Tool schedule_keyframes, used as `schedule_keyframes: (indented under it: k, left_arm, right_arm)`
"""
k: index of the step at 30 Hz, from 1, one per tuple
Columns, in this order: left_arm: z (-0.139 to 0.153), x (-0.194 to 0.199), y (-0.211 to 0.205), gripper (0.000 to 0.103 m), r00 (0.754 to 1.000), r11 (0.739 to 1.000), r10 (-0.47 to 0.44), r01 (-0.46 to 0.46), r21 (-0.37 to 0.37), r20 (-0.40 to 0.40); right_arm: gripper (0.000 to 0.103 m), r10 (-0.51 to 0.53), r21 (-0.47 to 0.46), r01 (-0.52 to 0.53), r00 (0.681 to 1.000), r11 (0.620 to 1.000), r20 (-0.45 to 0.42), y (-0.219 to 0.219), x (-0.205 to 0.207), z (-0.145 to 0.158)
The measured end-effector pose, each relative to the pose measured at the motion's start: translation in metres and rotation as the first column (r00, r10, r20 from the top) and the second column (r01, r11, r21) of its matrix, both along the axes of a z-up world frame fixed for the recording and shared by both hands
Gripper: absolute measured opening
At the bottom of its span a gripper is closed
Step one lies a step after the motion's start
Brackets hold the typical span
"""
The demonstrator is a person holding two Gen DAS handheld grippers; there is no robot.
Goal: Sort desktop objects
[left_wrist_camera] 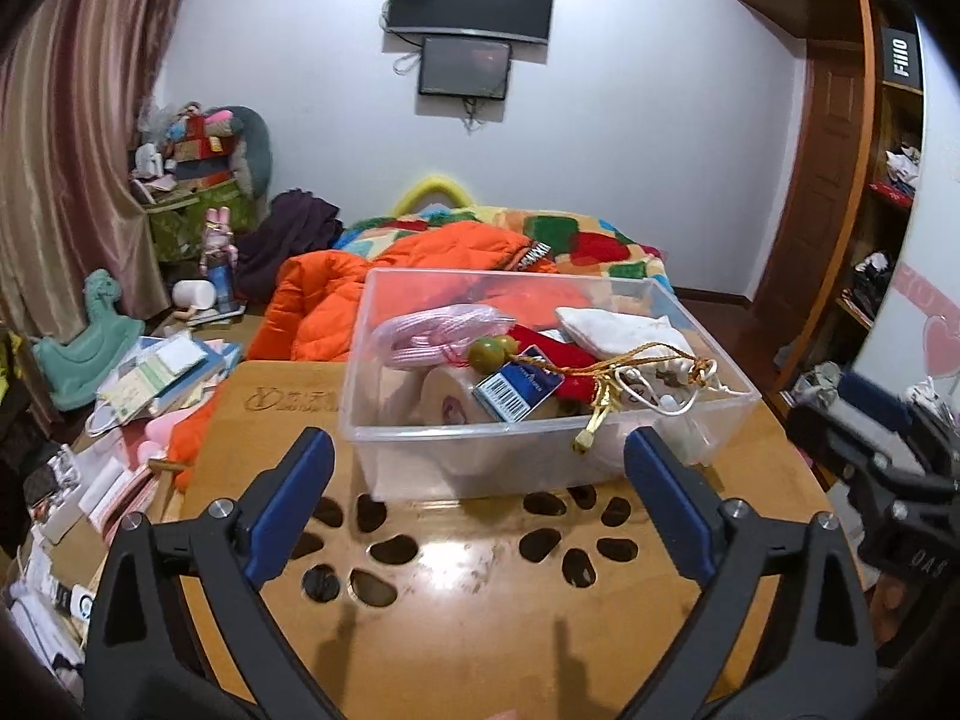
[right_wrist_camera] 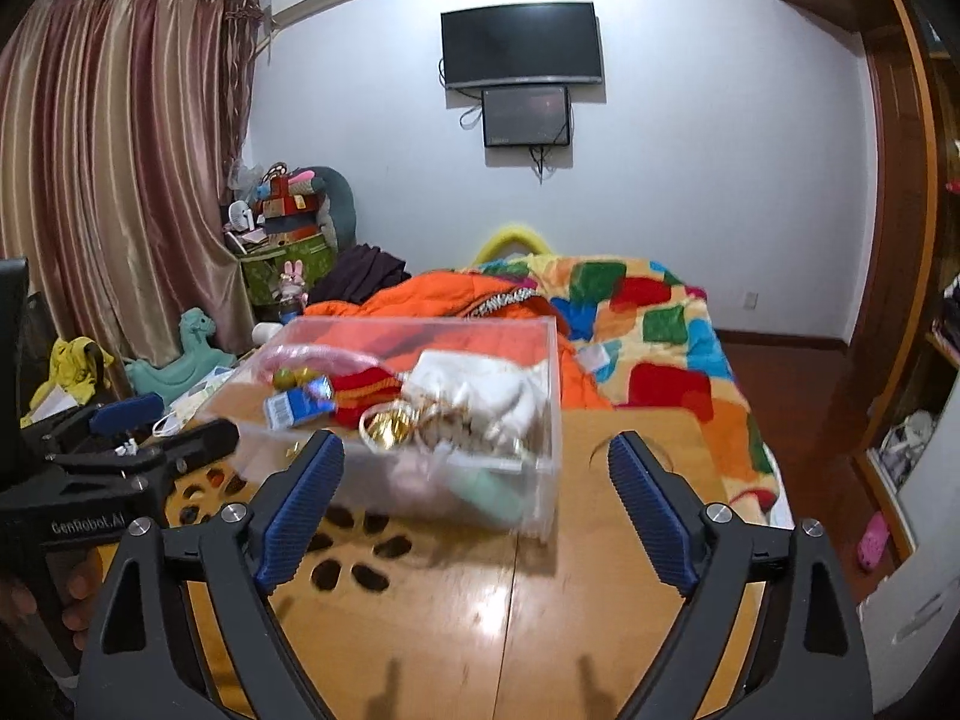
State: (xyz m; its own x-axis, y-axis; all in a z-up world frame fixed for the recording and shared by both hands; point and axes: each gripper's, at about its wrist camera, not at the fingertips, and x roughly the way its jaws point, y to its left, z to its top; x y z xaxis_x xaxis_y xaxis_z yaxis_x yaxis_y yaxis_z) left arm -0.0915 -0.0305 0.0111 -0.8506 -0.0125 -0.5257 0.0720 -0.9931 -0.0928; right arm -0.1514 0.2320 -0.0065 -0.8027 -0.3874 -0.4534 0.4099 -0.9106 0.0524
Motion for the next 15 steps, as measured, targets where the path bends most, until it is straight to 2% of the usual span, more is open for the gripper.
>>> schedule_keyframes:
  k: [15]
  left_arm:
    - [-0.008,0.03,0.012,0.098,1.0,1.0,0.001,-0.001,0.0,0.001]
  right_arm:
    - [0.093,0.028,-0.017,-0.027,0.999,0.999,0.027,0.008,0.027,-0.017]
